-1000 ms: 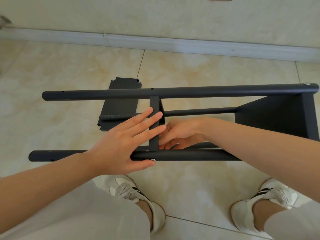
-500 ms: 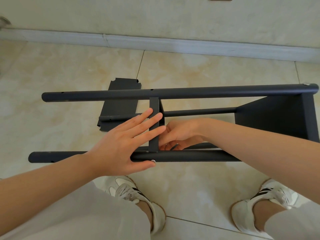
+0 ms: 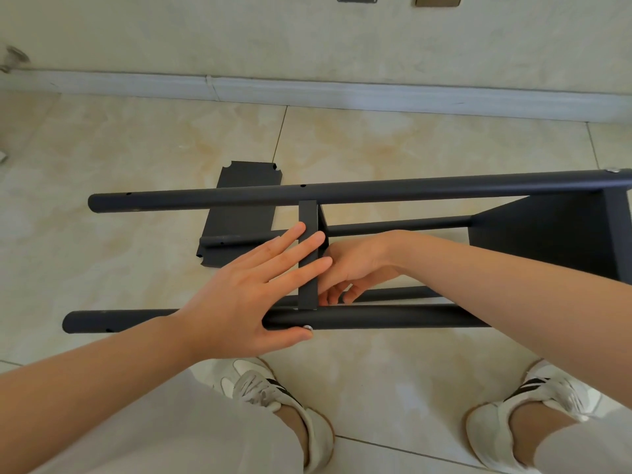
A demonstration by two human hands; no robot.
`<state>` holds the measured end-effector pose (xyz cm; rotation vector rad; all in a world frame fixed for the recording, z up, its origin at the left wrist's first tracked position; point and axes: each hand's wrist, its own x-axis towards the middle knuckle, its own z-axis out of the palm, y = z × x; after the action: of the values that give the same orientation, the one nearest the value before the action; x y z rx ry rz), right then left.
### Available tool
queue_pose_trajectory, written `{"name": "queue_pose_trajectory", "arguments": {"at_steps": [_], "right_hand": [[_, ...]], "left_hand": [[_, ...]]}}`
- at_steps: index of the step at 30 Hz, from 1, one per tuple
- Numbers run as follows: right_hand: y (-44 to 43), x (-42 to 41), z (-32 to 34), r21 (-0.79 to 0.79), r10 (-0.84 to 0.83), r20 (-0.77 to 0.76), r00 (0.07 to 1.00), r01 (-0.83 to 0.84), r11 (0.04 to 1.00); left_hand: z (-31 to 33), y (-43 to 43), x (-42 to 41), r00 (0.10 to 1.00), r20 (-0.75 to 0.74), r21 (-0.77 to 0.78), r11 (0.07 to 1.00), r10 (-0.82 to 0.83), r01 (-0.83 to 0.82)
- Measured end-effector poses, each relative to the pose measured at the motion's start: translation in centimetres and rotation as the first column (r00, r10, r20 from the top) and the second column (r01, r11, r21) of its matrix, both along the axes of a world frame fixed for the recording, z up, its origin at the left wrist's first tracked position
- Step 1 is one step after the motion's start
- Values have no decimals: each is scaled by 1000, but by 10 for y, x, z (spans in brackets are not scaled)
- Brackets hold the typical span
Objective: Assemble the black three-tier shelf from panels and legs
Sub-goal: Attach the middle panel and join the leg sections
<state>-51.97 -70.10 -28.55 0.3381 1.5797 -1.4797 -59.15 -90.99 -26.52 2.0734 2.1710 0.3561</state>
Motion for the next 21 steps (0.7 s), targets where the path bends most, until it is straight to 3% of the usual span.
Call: {"name": "queue_pose_trajectory", "arguments": {"at_steps": [5, 10, 15, 19, 21], "right_hand": [[9, 2, 0, -96, 3, 30, 1000, 0, 995], [4, 0, -2, -14, 18, 8, 1000, -18, 1000], [6, 0, 2, -80, -1, 40, 999, 5, 997], [5, -1, 2, 37, 43, -11, 999, -42, 998], [5, -1, 1, 7, 32, -3, 999, -32, 999]], "left_hand": [[0, 0, 0, 1000, -4, 2, 1000, 0, 0], [0, 0, 0, 1000, -18, -14, 1000, 2, -2], [1, 0, 0, 1000, -12, -14, 1000, 2, -2], [1, 0, 0, 1000, -22, 2, 1000, 1, -1], [1, 0, 0, 1000, -16, 9, 1000, 0, 0]]}}
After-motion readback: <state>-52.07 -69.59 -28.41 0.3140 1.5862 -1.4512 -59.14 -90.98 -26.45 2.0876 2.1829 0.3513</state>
